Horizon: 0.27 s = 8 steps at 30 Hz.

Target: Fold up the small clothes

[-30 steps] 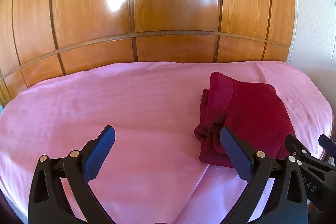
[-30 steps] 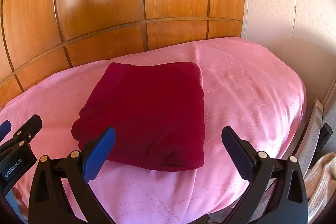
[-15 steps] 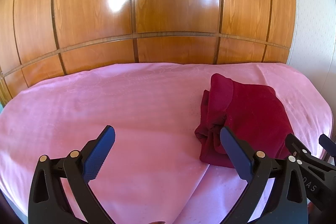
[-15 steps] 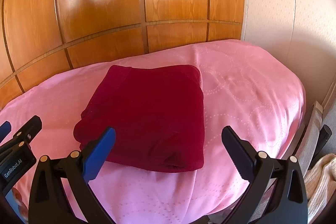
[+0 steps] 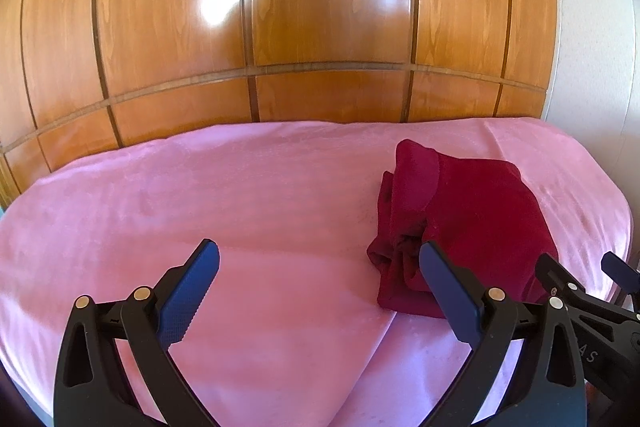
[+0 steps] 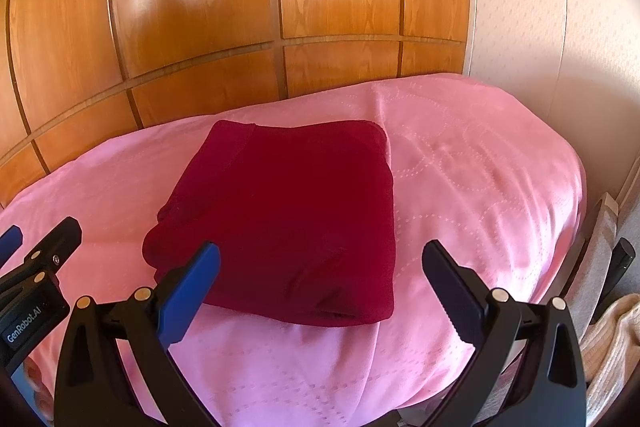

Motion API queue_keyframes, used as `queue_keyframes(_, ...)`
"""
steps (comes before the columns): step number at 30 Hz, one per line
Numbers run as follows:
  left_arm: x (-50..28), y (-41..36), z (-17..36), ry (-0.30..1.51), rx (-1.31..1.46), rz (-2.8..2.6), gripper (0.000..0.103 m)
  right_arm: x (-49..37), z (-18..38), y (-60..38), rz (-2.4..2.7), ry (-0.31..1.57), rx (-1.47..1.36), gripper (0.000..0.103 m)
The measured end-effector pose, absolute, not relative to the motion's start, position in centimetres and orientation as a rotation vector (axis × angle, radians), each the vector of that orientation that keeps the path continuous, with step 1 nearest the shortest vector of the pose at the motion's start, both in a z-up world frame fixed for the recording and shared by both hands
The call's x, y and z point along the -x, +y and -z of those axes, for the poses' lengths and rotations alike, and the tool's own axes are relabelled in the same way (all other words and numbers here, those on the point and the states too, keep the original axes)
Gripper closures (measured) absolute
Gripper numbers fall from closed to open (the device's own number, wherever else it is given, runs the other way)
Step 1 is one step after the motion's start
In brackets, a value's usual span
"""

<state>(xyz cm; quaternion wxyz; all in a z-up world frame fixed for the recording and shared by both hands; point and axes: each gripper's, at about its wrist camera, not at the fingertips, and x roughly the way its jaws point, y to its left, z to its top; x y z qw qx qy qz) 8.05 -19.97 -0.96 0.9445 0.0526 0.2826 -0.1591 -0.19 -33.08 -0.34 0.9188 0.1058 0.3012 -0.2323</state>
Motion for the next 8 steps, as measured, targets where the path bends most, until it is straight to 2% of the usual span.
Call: queue_keyframes(8,-8.59,-19.83,1.52,0.606,-0.096,0.309,0.004,-0.10,0.06,-33.40,0.479,0.611,-0.215,0.002)
